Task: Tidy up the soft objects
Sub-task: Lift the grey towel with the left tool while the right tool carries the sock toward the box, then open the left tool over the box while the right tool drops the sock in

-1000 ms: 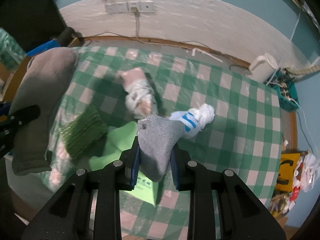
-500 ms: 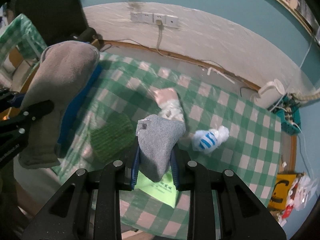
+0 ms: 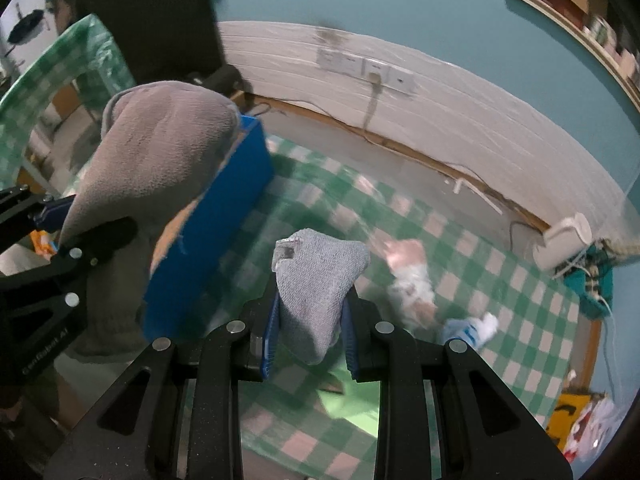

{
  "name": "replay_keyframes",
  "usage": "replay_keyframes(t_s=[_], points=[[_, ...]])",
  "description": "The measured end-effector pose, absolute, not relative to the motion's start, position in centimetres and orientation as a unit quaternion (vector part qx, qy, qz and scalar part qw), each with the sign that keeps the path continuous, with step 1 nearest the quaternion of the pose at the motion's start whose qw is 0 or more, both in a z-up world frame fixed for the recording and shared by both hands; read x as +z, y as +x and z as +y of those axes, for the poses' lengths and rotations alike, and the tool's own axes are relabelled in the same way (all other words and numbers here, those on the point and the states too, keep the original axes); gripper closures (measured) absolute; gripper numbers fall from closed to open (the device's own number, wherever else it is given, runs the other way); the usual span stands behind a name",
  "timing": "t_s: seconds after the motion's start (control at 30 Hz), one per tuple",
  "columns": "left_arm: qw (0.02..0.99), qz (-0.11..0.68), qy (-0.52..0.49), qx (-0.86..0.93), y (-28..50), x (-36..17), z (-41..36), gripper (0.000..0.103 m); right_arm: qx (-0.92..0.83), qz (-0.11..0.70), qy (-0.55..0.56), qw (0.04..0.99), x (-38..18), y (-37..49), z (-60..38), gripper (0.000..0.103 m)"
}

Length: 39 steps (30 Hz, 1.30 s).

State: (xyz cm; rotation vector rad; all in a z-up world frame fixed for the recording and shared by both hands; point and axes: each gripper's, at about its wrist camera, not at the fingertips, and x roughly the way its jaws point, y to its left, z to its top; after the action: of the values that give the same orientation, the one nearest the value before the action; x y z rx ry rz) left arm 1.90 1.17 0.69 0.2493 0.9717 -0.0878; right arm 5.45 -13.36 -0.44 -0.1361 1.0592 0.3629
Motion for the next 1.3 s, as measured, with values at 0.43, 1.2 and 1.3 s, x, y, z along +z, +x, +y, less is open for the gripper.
replay_keyframes(t_s=[0.43,1.2,1.3], points=[[0.873,0.479,0.091,0.006,3.1,-0.5,7.5,0.075,0.228,0.502,-0.094,0.829,-0.5,7.0,-5.0,0.077],[0.854,0.507,0.069,0.09,4.5,-4.2,14.3,0.042,0.294,0.521,-0.105,0.794,-4.4,8.3,3.4,0.059],[0.854,0.506,0.071,0.091,4.5,-4.0,14.4,0.041,0.286,0.514,-0.112,0.801,-4.1,8.2,3.3,0.049]])
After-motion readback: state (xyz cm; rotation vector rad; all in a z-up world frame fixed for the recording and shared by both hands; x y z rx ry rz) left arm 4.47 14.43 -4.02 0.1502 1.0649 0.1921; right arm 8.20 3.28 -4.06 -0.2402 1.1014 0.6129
